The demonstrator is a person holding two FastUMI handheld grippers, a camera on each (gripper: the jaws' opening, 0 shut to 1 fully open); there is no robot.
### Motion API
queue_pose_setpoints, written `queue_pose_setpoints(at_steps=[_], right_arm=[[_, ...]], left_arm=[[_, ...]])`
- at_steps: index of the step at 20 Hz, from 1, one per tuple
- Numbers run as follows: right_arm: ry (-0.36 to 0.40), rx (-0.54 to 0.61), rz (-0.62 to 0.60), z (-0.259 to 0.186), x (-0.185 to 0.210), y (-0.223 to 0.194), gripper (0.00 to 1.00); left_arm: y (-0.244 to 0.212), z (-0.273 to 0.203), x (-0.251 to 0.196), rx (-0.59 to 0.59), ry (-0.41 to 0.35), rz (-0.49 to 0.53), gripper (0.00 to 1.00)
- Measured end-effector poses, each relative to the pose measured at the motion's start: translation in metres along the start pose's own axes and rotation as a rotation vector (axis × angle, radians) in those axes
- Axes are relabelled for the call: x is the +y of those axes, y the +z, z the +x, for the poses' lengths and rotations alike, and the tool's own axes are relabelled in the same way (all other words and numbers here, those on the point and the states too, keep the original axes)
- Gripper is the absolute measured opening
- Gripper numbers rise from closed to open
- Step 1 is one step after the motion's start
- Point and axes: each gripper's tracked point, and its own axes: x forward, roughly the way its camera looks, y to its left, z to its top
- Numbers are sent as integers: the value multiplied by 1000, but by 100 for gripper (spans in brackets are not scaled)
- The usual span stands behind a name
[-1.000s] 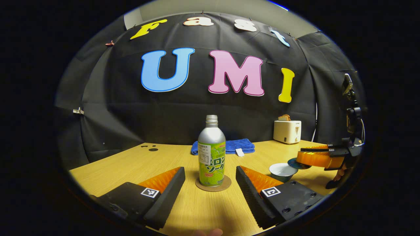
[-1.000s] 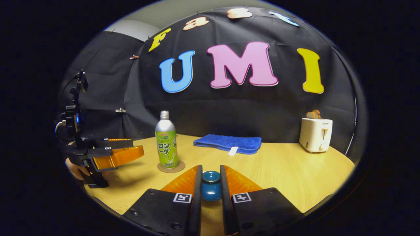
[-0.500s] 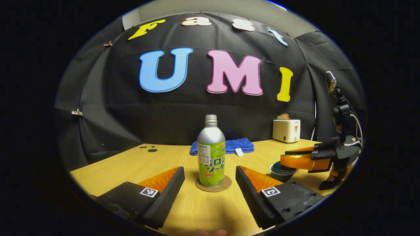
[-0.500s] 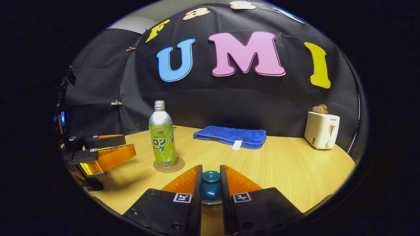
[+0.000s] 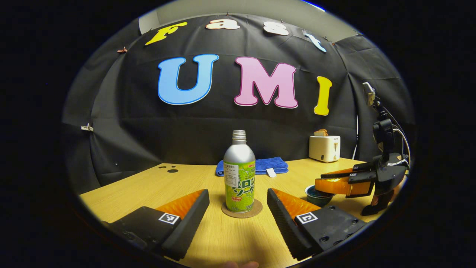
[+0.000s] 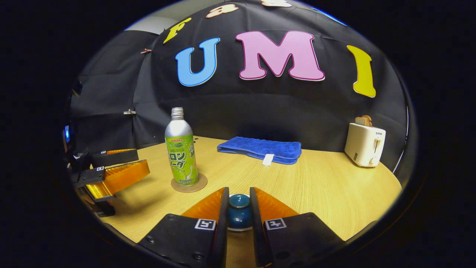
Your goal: Open the teacup lid with one hand, grasp the water bottle and pour water into the teacup with the other hand; after pouring, place the water bottle on the coaster and then close the teacup lid.
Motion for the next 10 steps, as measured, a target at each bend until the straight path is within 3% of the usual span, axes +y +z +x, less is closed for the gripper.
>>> queue_pose_setpoints(at_steps=[2,4,6,7,10], right_arm=[[3,0,4,-2,0,0,36],[4,-9,1,-3,1,3,48],[-3,-26,10,-9,-2,5,52],[-8,-43,15,-14,-2,6,60],[-29,-129,14,-33,-6,17,69]], left_arm=[[0,0,0,0,-1,0,99],[0,0,0,0,-1,0,98],[-1,1,1,-1,-2,0,98],[-1,1,1,-1,-2,0,98],[-1,1,1,-2,-3,0,98]])
